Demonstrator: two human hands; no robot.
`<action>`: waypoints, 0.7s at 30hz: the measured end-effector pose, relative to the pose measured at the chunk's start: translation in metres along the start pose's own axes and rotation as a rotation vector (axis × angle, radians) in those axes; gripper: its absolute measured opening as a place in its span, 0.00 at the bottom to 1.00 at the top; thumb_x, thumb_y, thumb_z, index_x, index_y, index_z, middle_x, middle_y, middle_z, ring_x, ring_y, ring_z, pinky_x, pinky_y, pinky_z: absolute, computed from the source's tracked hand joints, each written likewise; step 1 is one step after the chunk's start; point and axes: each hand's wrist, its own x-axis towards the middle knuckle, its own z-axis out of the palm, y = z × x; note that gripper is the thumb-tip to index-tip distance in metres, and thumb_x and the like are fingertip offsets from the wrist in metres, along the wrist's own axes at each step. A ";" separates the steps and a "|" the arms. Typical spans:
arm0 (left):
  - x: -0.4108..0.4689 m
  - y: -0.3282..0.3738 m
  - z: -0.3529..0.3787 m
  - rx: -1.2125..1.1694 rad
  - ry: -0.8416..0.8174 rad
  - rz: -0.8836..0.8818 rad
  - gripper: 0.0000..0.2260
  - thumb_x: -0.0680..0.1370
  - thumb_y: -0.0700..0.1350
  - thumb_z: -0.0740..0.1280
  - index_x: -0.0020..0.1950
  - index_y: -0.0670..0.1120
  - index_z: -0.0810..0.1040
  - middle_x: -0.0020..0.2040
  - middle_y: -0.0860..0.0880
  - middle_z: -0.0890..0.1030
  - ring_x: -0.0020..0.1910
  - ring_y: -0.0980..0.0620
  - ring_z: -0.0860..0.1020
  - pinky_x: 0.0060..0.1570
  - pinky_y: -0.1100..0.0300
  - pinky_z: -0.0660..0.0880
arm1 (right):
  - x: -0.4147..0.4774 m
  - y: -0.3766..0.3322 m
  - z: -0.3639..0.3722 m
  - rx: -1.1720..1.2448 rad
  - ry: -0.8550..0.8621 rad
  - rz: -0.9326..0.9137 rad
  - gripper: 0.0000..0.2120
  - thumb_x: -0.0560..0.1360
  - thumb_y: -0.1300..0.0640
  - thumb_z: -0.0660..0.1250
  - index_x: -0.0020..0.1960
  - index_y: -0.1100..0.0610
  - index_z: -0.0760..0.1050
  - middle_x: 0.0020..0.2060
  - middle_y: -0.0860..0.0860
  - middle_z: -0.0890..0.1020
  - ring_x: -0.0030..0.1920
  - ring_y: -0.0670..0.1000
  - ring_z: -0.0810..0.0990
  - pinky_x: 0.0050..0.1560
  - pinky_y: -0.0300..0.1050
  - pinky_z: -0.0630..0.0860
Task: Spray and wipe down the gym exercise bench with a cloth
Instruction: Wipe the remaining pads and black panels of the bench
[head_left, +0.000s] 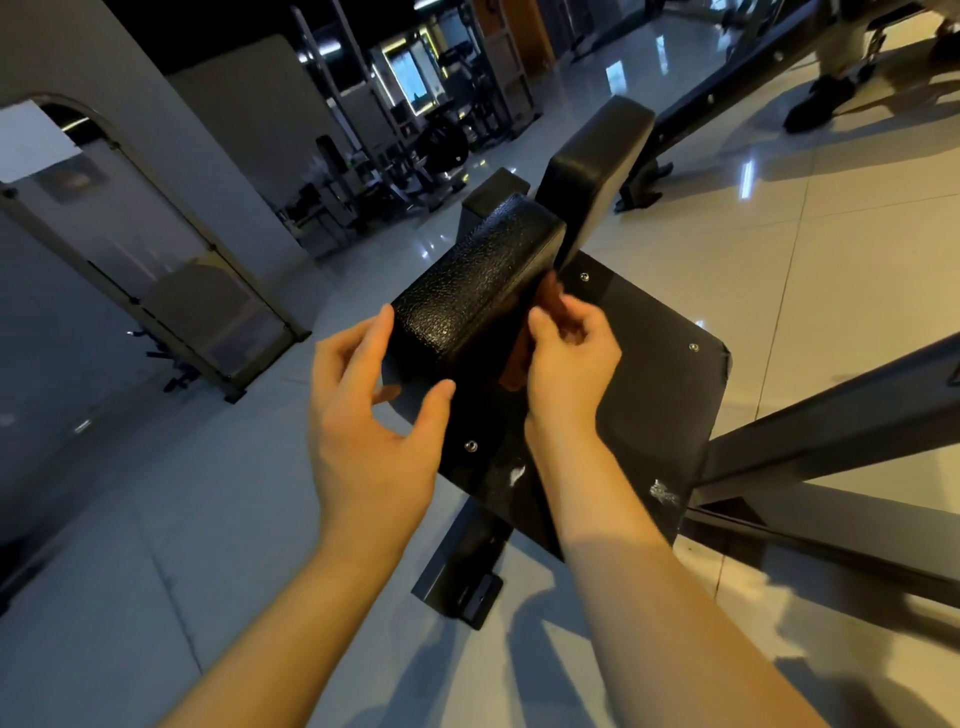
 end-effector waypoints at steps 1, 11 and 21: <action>-0.001 -0.001 0.001 0.010 0.010 0.009 0.31 0.76 0.40 0.76 0.77 0.46 0.71 0.62 0.58 0.70 0.65 0.59 0.73 0.59 0.65 0.77 | -0.002 0.014 0.001 -0.039 -0.019 0.035 0.13 0.76 0.68 0.70 0.50 0.50 0.79 0.48 0.53 0.84 0.49 0.49 0.85 0.53 0.41 0.81; 0.000 -0.006 0.001 0.028 0.002 0.043 0.30 0.77 0.41 0.75 0.77 0.44 0.70 0.64 0.55 0.70 0.66 0.61 0.72 0.60 0.61 0.78 | 0.003 0.068 -0.018 0.121 0.085 0.517 0.11 0.77 0.67 0.70 0.59 0.60 0.79 0.52 0.61 0.84 0.44 0.55 0.82 0.40 0.43 0.80; 0.002 -0.013 -0.003 0.022 -0.005 0.069 0.30 0.76 0.41 0.77 0.77 0.44 0.71 0.63 0.55 0.71 0.65 0.65 0.71 0.60 0.60 0.78 | -0.039 0.032 -0.015 0.135 -0.076 0.307 0.08 0.75 0.69 0.68 0.44 0.58 0.81 0.33 0.49 0.80 0.36 0.47 0.79 0.39 0.41 0.77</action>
